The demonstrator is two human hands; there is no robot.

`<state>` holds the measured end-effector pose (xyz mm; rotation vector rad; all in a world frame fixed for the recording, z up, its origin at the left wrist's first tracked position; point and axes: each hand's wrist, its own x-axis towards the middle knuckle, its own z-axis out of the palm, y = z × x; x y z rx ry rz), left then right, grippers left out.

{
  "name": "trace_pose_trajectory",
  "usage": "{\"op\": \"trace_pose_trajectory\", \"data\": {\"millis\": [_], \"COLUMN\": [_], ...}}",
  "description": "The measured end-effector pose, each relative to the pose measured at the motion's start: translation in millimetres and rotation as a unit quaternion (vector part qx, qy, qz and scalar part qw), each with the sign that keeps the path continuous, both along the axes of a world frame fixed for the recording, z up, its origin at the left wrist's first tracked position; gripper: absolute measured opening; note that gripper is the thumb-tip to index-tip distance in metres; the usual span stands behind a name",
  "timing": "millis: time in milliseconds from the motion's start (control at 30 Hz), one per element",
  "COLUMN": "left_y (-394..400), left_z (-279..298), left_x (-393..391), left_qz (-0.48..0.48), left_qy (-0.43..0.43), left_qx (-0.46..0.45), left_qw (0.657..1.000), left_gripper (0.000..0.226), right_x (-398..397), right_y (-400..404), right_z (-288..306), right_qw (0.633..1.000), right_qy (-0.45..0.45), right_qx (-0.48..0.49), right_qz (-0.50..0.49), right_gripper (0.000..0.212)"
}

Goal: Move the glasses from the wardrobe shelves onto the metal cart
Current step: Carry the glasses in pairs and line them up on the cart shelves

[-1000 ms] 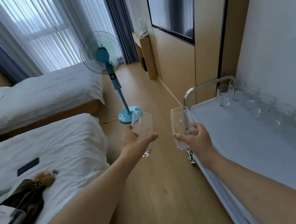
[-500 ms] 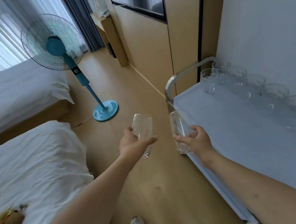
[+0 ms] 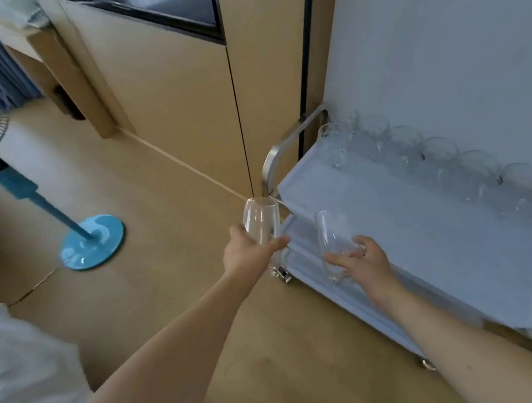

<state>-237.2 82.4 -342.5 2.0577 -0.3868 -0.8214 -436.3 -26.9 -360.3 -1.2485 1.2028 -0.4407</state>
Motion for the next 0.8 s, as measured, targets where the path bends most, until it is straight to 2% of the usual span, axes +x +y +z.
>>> {"op": "trace_pose_trajectory", "data": {"millis": [100,200,333,467,600,733,800], "left_y": [3,4,1,1,-1,-21,-33], "left_z": [-21,-41,-67,-82,-82,-91,-97], "left_x": [11,13,9,7,3,6,4], "left_qz": [-0.025,-0.052,-0.075,-0.072,-0.071,-0.074,-0.076], "left_qy": [0.026,0.056,0.079,0.107,0.091,0.069,0.064], "left_qx": [0.006,0.018,0.045,0.066,0.11,0.146,0.157], "left_qw": [0.999,0.997,0.993,0.989,0.987,0.984,0.983], "left_gripper": [0.095,0.088,0.076,0.084,0.097,0.1,0.094], "right_x": [2,-1,-2,2,5,4,2], "right_y": [20,36,44,39,30,25,21], "right_z": [-15,-33,-52,-71,-84,-105,-114], "right_qw": [0.999,0.995,0.99,0.99,0.99,0.987,0.984], "right_qy": [0.031,0.054,0.071,0.073,0.039,0.01,0.004], "right_qx": [0.014,0.043,0.05,0.068,0.093,0.12,0.128], "right_qz": [-0.037,-0.074,-0.109,-0.103,-0.096,-0.108,-0.123], "right_gripper": [0.055,0.069,0.065,0.076,0.063,0.065,0.065]}}
